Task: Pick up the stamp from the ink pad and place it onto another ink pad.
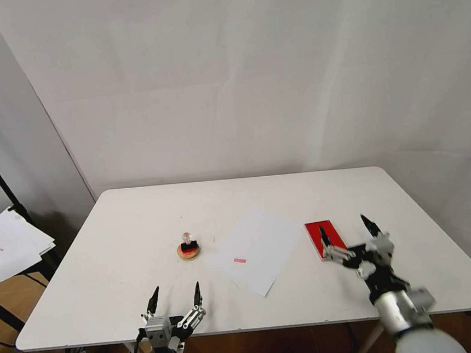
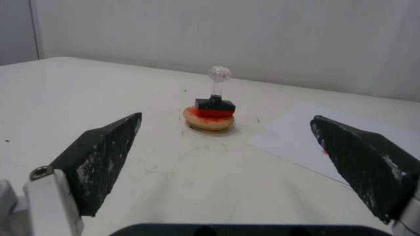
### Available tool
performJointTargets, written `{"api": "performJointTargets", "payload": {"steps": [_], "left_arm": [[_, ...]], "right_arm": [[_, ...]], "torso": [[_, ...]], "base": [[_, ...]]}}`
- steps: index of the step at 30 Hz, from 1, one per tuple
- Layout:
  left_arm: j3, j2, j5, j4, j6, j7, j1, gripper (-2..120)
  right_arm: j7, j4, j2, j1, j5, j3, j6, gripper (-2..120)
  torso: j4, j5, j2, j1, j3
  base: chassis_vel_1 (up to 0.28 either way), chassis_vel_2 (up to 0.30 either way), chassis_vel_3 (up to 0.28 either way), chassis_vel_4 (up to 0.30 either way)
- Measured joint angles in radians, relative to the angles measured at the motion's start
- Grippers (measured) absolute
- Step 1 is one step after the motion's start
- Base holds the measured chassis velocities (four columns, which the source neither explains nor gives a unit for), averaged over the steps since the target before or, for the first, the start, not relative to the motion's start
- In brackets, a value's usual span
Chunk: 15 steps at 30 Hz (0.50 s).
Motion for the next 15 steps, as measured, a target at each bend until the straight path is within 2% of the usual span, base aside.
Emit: {"api": "performJointTargets", "payload": {"steps": [1,2,3,4,6,15], "left_arm": [[0.0,0.0,0.0,0.0,0.0,0.0,0.0,102],[0.0,0.0,0.0,0.0,0.0,0.0,0.0,102],[0.0,0.0,0.0,0.0,0.0,0.0,0.0,102],[0.0,0.0,0.0,0.0,0.0,0.0,0.0,102],[0.0,0.0,0.0,0.0,0.0,0.0,0.0,102],[0.0,0.0,0.0,0.0,0.0,0.0,0.0,102]], "right_arm": [[0.0,0.011,0.036,-0.042,-0.037,0.0,0.005,100],[0.0,0.011,0.036,-0.042,-0.037,0.0,0.005,100],[-0.001,0.016,0.078,-0.087,-0.077,-0.007,0.015,100],[-0.01,-0.002,0.16,-0.122,-0.153,-0.026,0.038,100],[-0.015,-0.024,0.198,-0.109,-0.173,-0.031,0.043,100],[-0.046,-0.069,0.24,-0.068,-0.177,-0.05,0.051,100]], "torso": [[0.0001,0.0009,0.0,0.0,0.0],[0.0001,0.0009,0.0,0.0,0.0],[0.0001,0.0001,0.0,0.0,0.0],[0.0,0.0004,0.0,0.0,0.0],[0.0001,0.0003,0.0,0.0,0.0],[0.0001,0.0002,0.0,0.0,0.0]], "base": [[0.0,0.0,0.0,0.0],[0.0,0.0,0.0,0.0],[0.0,0.0,0.0,0.0],[0.0,0.0,0.0,0.0],[0.0,0.0,0.0,0.0],[0.0,0.0,0.0,0.0]]}}
